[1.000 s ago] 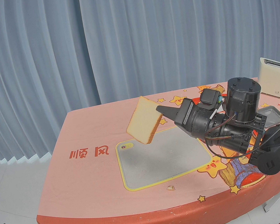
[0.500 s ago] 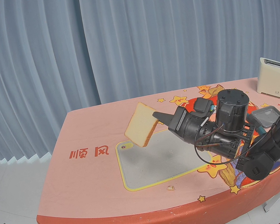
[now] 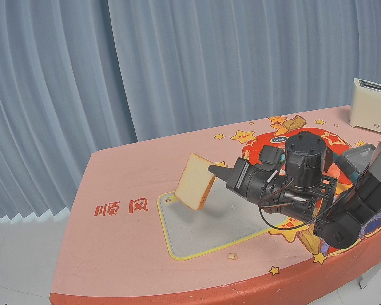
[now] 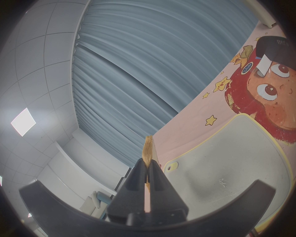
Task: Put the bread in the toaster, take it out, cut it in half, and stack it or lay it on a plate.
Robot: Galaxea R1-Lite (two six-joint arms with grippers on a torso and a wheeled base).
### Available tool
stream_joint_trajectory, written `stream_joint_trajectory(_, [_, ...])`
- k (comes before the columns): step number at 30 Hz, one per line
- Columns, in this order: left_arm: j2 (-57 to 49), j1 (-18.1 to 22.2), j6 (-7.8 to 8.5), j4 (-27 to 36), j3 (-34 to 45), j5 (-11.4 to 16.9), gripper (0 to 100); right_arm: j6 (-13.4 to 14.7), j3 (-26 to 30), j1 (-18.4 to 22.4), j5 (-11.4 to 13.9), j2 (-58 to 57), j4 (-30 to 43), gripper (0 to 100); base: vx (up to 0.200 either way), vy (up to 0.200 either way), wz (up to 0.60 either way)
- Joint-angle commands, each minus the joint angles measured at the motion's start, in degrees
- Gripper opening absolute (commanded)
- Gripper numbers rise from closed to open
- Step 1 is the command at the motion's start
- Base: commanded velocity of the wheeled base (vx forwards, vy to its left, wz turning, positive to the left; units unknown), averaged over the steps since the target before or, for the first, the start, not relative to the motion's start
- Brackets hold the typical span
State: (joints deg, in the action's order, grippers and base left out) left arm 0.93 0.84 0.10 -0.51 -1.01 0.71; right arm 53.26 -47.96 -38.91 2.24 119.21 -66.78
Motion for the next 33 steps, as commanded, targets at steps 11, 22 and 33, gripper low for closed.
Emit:
stream_joint_trajectory(11, [-0.93, 0.04, -0.01, -0.02, 1.01, 0.0, 100, -0.26, 1.55, 1.3, -0.05, 1.9, 1.13, 0, 0.0, 0.0, 0.0])
stream_joint_trajectory(22, [-0.93, 0.04, -0.01, -0.02, 1.01, 0.0, 100, -1.93, 4.98, 1.56, 0.04, 1.46, 1.3, 0, 0.0, 0.0, 0.0])
stream_joint_trajectory(33, [-0.93, 0.04, -0.01, -0.02, 1.01, 0.0, 100, -3.95, 4.54, 3.4, 0.04, 1.02, 4.73, 0, 0.0, 0.0, 0.0])
